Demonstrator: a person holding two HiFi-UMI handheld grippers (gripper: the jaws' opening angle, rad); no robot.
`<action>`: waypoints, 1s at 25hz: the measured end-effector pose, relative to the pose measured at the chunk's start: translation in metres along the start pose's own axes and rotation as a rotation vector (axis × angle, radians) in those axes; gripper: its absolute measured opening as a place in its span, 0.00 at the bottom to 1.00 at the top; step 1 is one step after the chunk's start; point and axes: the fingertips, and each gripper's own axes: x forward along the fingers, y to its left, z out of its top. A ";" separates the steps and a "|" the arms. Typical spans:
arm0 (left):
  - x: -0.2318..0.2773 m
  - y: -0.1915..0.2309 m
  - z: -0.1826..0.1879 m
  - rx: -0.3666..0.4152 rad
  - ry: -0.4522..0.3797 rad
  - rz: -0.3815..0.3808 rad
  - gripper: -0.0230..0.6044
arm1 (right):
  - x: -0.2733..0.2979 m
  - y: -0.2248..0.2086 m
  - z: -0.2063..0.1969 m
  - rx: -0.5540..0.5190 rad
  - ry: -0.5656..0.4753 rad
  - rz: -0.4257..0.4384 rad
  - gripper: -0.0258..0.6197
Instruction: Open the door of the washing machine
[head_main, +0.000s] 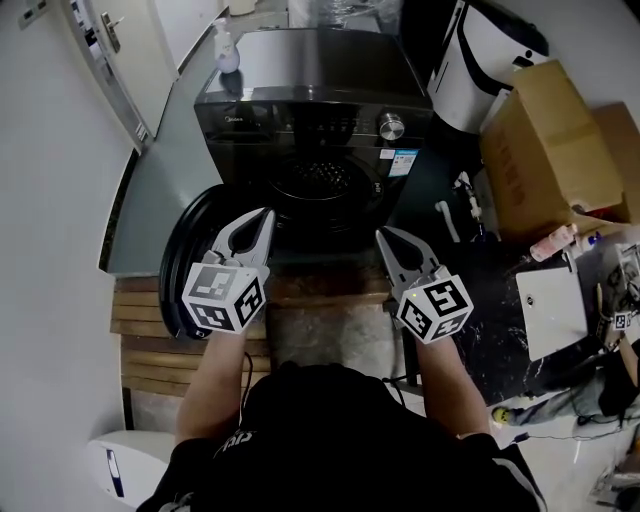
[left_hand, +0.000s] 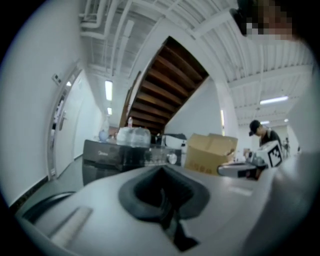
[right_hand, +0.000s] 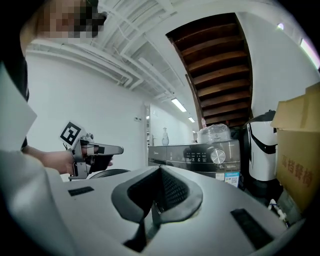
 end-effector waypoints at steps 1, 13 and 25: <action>0.002 -0.001 0.001 0.011 0.002 -0.006 0.05 | 0.000 0.000 0.001 -0.007 -0.003 -0.005 0.02; 0.000 0.016 -0.012 0.008 0.045 0.002 0.05 | 0.000 0.004 0.001 -0.060 0.003 -0.050 0.02; -0.004 0.024 -0.020 0.014 0.063 0.015 0.05 | 0.008 0.004 0.004 -0.053 0.006 -0.039 0.02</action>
